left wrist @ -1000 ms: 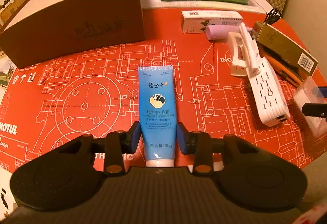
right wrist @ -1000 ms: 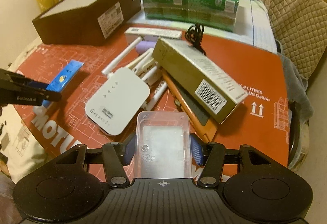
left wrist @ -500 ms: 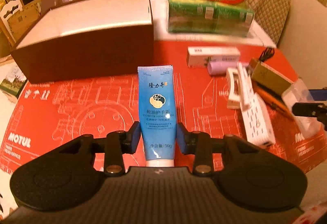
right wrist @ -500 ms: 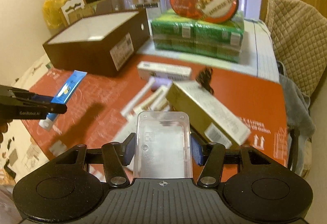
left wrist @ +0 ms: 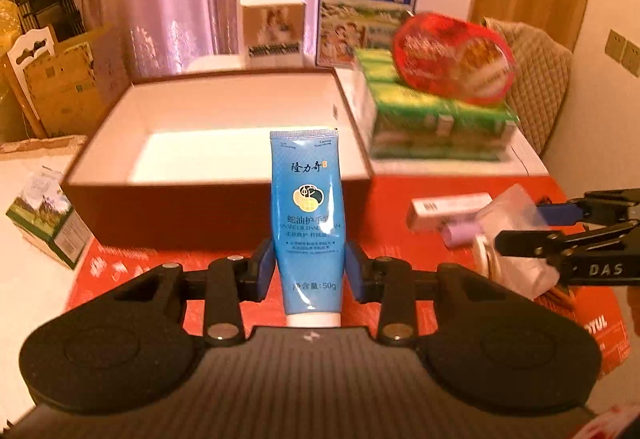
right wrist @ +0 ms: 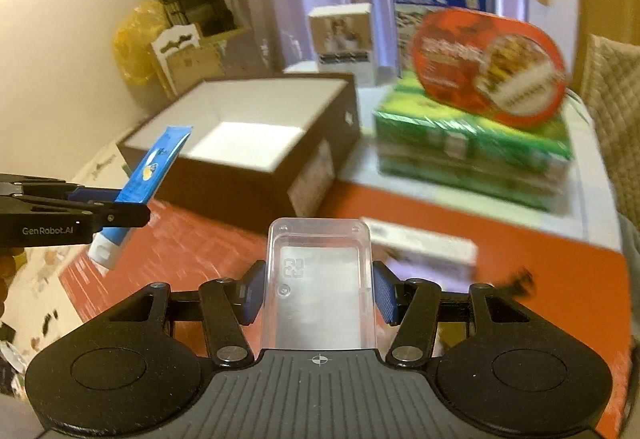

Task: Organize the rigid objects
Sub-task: 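Carry the blue tube and clear box with both tools into the open box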

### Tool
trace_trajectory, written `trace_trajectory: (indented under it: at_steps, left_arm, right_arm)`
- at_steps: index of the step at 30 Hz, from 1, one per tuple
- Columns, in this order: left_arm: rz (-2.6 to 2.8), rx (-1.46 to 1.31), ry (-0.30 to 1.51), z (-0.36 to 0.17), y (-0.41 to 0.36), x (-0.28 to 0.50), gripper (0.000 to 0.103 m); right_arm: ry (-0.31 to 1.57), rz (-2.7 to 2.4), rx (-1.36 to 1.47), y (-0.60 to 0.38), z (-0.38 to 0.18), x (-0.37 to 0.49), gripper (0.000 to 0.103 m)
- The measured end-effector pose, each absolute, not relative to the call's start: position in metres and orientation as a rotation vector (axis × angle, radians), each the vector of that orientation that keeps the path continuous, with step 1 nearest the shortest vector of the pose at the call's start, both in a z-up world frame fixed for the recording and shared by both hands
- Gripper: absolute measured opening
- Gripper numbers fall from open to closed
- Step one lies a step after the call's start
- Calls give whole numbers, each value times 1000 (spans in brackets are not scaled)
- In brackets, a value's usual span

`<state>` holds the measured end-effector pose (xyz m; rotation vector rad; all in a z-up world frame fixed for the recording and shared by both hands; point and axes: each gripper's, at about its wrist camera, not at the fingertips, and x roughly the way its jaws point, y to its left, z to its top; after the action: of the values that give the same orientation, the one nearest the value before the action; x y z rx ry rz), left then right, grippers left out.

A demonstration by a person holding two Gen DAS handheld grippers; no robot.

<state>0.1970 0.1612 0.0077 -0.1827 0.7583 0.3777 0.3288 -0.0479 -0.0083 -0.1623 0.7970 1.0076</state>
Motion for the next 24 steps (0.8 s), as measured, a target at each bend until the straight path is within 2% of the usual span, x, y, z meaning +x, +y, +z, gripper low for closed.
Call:
trace_trajectory:
  at_steps: [13, 24]
  left_arm:
    - [383, -150, 694, 45, 269, 229, 32]
    - [389, -165, 718, 33, 344, 270, 32]
  right_arm:
    - [744, 1023, -108, 83, 24, 358, 52]
    - [789, 939, -101, 171, 17, 388, 52]
